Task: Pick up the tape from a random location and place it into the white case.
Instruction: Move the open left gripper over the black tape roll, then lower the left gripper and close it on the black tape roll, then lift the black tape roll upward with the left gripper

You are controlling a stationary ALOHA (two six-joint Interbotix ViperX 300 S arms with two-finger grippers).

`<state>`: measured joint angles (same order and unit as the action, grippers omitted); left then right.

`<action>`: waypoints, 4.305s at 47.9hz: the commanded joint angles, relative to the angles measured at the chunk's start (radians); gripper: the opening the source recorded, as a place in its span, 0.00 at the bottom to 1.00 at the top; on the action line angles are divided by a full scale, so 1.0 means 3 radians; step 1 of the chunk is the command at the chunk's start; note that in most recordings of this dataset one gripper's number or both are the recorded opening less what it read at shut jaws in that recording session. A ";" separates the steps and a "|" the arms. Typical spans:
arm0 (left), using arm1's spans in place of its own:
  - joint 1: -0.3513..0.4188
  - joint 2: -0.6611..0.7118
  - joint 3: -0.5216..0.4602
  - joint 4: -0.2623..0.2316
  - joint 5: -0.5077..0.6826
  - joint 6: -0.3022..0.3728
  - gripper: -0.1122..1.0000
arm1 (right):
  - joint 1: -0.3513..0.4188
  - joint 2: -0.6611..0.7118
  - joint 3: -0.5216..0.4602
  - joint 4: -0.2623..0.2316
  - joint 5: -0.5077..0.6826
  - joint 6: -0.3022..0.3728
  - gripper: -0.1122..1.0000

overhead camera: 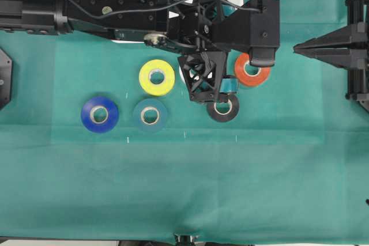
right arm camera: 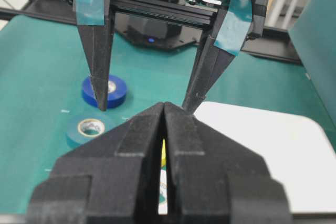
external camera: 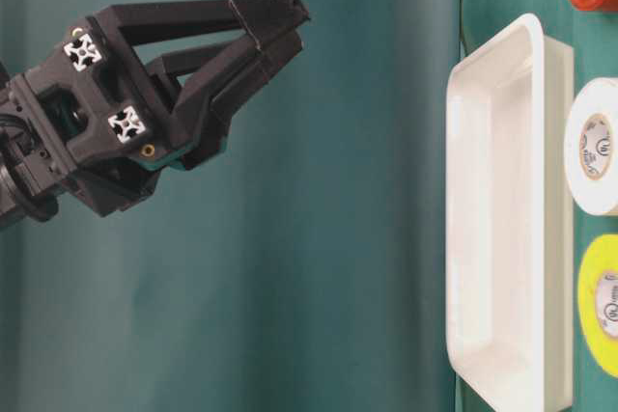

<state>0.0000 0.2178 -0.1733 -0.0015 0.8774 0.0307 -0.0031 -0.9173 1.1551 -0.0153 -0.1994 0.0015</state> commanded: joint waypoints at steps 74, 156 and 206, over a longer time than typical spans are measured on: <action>-0.0010 0.0476 -0.0020 0.0015 -0.0179 0.0348 0.98 | 0.0000 0.0020 -0.0072 0.0000 0.0036 0.0005 0.10; -0.0092 0.1012 0.0128 0.0010 -0.0409 0.0343 0.77 | 0.0000 0.0066 -0.0066 -0.0005 0.0123 0.0000 0.10; -0.0097 0.0961 0.0066 0.0010 -0.0210 0.0343 0.28 | 0.0000 0.0066 -0.0066 -0.0005 0.0123 0.0000 0.10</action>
<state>-0.0368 0.5415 -0.1396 -0.0015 0.7961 0.1319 -0.0031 -0.9050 1.1551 -0.0153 -0.1595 0.0015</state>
